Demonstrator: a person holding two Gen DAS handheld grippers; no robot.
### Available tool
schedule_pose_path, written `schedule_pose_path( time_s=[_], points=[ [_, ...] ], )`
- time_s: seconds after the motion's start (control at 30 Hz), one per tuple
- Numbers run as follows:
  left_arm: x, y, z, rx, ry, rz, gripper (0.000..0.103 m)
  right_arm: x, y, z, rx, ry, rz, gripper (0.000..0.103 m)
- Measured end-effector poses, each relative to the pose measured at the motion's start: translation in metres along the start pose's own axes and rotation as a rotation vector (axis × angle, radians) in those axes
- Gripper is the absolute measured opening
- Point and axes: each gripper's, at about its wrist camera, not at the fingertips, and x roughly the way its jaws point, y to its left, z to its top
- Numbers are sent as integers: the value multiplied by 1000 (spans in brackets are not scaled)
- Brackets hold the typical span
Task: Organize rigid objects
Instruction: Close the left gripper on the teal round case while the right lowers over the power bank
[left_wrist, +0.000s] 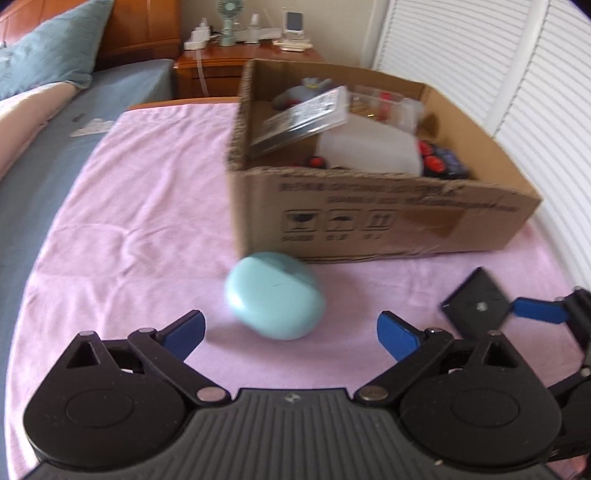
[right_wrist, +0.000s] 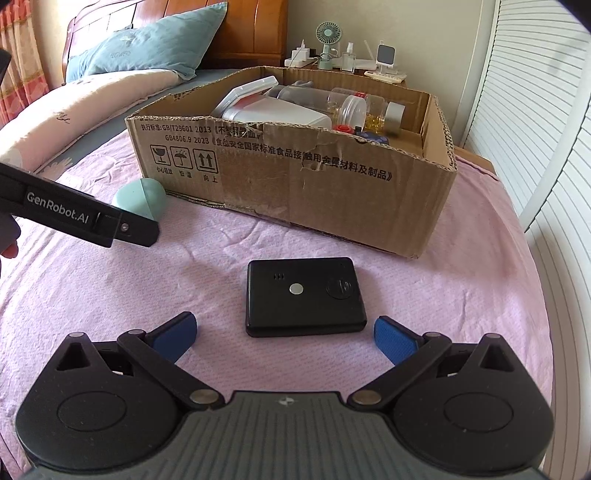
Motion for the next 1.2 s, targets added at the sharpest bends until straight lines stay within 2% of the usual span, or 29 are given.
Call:
schedule_pose_path(
  time_s=[0.13, 0.23, 0.37, 0.47, 0.53, 0.57, 0.67, 0.87, 1.03, 1.2],
  points=[
    [7, -10, 5, -2, -5, -30, 98, -1, 0, -2, -2, -5, 2, 103],
    [12, -15, 10, 11, -5, -89, 98, -2, 0, -3, -3, -10, 3, 103],
    [18, -29, 8, 71, -8, -53, 96, -2, 0, -3, -3, -11, 3, 103],
    [19, -32, 7, 98, -32, 5, 85, -2, 0, -4, -5, -16, 5, 103],
    [17, -33, 6, 100, -42, 41, 71, -3, 0, -4, -4, -18, 5, 103],
    [16, -33, 5, 102, -46, 56, 68, -2, 0, -4, -3, -18, 4, 103],
    [13, -30, 4, 114, -57, 61, 55, -3, 0, -4, -1, -19, 2, 103],
    [8, -21, -2, 198, -69, -1, 54, -3, 0, -4, -7, -16, 6, 103],
    [6, -22, -5, 152, -68, 42, 59, 2, -3, 4, -23, 4, 20, 103],
    [5, -27, -10, 99, -87, 81, 59, 9, -6, 10, -26, -4, 22, 103]
  ],
)
